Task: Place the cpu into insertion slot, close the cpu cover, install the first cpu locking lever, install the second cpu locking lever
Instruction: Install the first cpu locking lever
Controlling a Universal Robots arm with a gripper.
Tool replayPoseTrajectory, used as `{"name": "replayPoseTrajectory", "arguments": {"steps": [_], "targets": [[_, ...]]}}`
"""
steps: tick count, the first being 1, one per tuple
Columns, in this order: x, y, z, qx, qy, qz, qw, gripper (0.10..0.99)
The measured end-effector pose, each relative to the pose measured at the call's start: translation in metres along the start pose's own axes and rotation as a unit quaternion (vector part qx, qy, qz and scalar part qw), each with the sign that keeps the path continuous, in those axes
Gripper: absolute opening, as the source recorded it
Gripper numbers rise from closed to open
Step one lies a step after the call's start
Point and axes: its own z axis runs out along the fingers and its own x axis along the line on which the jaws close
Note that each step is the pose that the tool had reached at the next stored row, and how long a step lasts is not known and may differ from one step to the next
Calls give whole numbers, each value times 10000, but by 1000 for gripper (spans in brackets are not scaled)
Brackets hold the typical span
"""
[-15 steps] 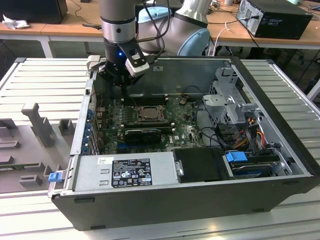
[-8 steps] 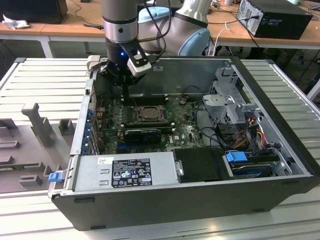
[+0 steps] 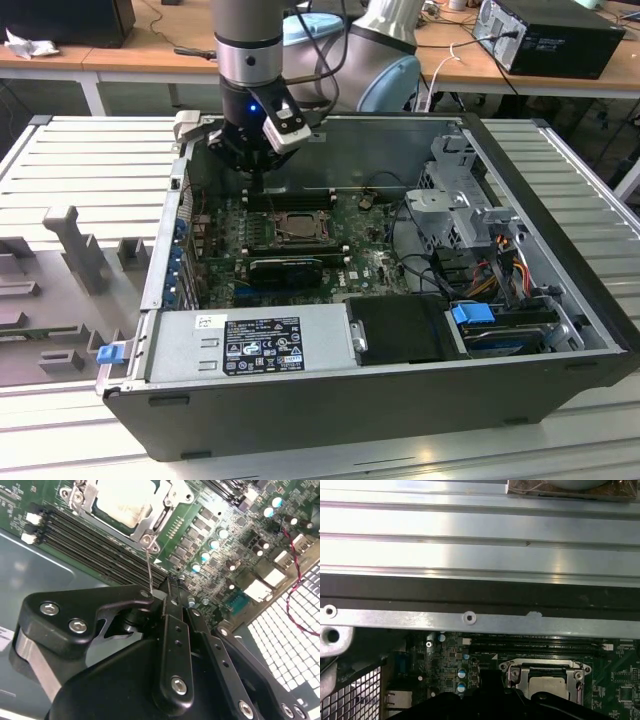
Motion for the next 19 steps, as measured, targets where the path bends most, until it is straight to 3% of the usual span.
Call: {"name": "replayPoseTrajectory", "arguments": {"steps": [19], "targets": [[-258,-9,14,2,0,0,10000,106]]}}
